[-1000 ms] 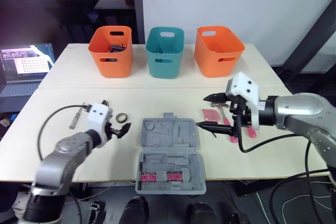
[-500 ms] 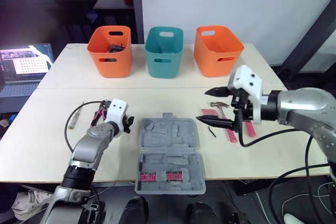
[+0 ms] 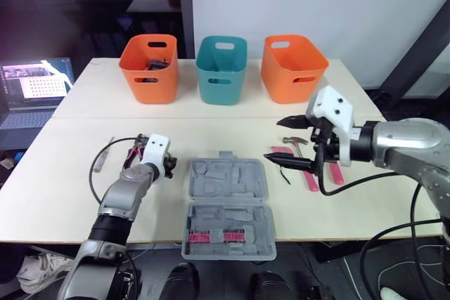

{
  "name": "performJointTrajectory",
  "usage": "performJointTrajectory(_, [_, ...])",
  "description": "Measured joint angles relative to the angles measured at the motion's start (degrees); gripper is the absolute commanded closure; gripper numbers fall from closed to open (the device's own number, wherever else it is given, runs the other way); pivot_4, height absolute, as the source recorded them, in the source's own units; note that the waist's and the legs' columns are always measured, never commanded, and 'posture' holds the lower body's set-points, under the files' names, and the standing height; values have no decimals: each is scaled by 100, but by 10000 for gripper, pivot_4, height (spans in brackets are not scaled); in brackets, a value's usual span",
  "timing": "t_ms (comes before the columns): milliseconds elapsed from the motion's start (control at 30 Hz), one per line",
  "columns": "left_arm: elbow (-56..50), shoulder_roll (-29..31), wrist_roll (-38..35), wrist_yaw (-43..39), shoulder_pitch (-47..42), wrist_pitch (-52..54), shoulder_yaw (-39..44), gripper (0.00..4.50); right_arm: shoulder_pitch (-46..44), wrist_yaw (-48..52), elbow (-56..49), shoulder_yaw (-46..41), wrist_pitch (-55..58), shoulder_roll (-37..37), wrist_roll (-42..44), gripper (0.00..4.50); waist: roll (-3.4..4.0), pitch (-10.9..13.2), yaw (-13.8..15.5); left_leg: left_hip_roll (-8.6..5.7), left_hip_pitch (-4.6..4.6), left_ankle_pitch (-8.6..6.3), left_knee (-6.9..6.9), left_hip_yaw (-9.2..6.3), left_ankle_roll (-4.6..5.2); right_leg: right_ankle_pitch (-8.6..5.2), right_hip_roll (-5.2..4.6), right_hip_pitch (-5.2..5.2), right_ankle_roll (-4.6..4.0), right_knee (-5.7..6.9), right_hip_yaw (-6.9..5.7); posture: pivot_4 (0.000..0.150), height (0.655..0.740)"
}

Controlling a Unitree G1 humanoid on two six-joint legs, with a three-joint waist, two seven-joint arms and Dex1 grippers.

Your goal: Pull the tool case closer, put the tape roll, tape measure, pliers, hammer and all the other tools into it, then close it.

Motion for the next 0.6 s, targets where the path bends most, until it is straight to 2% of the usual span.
performJointTrajectory(67, [130, -24, 7, 20, -57, -79, 81, 42815, 1, -3, -1, 0, 7, -2, -2, 0, 0, 0, -1, 0, 1, 0, -1, 0, 0, 4, 0, -1, 8, 1, 0, 1500, 7400])
performJointTrajectory(100, [151, -52, 7, 24, -70, -109, 112, 44795, 7, -3, -1, -1, 13, -7, -6, 0, 0, 0, -1, 0, 1, 0, -1, 0, 0, 7, 0, 0, 13, 1, 0, 1500, 7400])
performJointTrajectory(367, [-95, 114, 44, -273, -61, 1, 89, 44795, 94, -18, -59, -141, 94, -13, -4, 0, -2, 1, -3, 0, -1, 0, -1, 0, 0, 7, 0, -2, 14, 1, 0, 1500, 7400])
performJointTrajectory(500, [-854, 647, -18, -1222, -61, 117, -210, 44795, 193, -70, -159, -192, 162, -14, 22, 0, 0, 0, -3, 0, -1, 0, -2, 0, -1, 4, 0, -2, 7, 1, 0, 1500, 7400])
performJointTrajectory(600, [-1511, 1173, -132, -2535, -96, -148, -820, 44795, 251, -137, -271, -244, 236, -4, 132, 0, 0, 0, 4, 0, -1, 0, -1, 0, -1, -1, -1, 0, -3, -2, 0, 1500, 7400])
